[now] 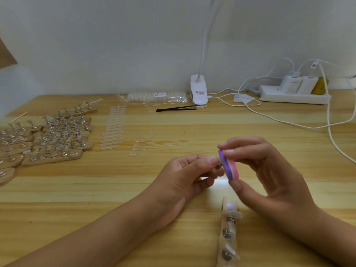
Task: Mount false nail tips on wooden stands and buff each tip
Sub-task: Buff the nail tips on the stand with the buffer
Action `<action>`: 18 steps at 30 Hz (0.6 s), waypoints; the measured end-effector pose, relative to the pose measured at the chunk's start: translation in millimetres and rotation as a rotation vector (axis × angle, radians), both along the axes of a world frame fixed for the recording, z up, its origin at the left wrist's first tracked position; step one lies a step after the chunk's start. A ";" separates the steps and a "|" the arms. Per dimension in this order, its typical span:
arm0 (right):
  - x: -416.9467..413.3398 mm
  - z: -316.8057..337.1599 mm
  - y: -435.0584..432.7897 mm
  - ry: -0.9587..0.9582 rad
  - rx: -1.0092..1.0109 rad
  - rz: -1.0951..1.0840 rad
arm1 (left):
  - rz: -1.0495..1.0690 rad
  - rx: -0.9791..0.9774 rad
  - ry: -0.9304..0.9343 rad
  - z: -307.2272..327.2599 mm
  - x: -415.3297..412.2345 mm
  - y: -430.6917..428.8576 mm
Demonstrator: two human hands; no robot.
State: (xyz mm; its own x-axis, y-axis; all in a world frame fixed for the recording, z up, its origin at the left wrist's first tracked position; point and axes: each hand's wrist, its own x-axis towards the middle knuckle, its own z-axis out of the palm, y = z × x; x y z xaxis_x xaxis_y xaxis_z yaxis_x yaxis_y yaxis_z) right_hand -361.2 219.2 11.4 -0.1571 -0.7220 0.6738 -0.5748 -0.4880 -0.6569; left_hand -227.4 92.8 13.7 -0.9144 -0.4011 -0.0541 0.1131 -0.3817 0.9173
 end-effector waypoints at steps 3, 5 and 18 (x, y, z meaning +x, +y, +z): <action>-1.4 3.1 1.0 -0.192 0.085 0.060 | 0.005 0.003 -0.009 1.0 -0.8 -0.5; -2.1 4.4 3.6 -0.194 0.085 0.055 | 0.009 0.019 -0.012 0.4 -1.8 -0.8; 3.0 3.4 1.0 -0.139 0.133 0.028 | -0.041 -0.039 -0.018 2.5 1.8 1.9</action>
State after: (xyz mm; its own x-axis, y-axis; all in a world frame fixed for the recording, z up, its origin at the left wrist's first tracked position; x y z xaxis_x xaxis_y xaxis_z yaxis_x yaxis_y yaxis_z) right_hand -358.2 220.1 14.7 -0.2206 -0.8085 0.5456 -0.4610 -0.4065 -0.7888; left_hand -225.6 94.7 16.2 -0.9291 -0.3657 -0.0556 0.0818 -0.3499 0.9332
